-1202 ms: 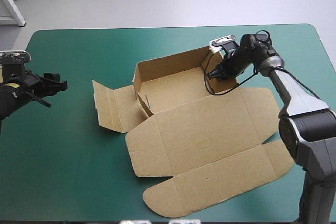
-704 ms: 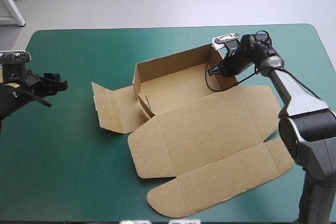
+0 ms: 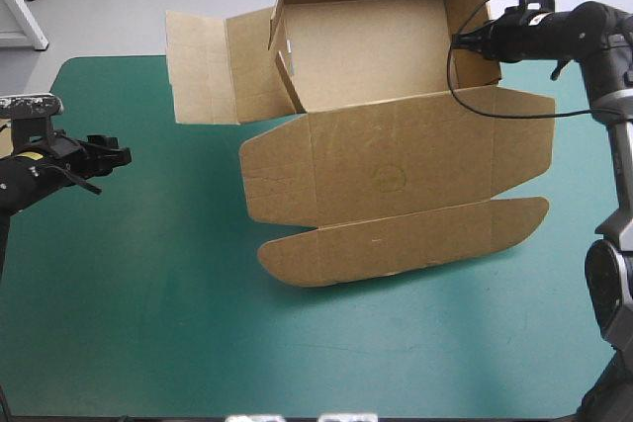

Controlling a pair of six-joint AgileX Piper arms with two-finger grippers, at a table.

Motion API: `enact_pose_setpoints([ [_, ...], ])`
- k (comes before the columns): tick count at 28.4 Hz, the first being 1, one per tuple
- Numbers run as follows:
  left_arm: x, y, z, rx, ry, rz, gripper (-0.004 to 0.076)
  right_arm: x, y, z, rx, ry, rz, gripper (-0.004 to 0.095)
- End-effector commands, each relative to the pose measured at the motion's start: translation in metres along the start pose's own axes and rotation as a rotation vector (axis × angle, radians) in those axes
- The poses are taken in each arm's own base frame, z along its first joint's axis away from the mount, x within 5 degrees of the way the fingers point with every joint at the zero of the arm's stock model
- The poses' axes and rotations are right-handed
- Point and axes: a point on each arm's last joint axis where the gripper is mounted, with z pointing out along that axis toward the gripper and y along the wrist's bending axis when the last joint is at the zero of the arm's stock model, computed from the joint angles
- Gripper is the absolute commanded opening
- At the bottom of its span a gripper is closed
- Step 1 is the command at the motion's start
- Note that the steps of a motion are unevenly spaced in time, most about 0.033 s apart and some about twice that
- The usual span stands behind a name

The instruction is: Fold the box

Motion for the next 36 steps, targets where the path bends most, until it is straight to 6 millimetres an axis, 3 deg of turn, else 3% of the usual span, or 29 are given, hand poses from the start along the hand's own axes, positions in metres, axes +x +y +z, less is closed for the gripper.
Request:
enact_pose_setpoints([
  [1, -0.013, 0.002, 0.005, -0.005, -0.082, -0.043, 0.0419, -0.036, 0.019, -0.063, -0.057, -0.191, -0.014, -0.0015],
  [5, -0.008, 0.004, 0.034, 0.048, -0.029, -0.078, 0.0419, -0.047, 0.032, -0.082, -0.118, -0.229, -0.034, -0.0015],
  [9, -0.008, -0.005, 0.056, 0.210, -0.047, -0.164, 0.0419, -0.046, 0.035, -0.086, -0.135, -0.201, -0.043, -0.0015],
  [20, -0.011, -0.032, 0.084, 0.723, -0.087, -0.368, 0.0419, -0.041, 0.038, -0.085, -0.156, -0.147, -0.046, -0.0015],
  [26, -0.017, -0.045, 0.086, 0.911, -0.108, -0.428, 0.0419, -0.041, 0.038, -0.085, -0.162, -0.150, -0.044, -0.0015],
  [36, -0.054, -0.108, 0.057, 1.198, -0.146, -0.311, 0.0419, -0.041, 0.037, -0.085, -0.144, -0.146, -0.055, -0.0015],
])
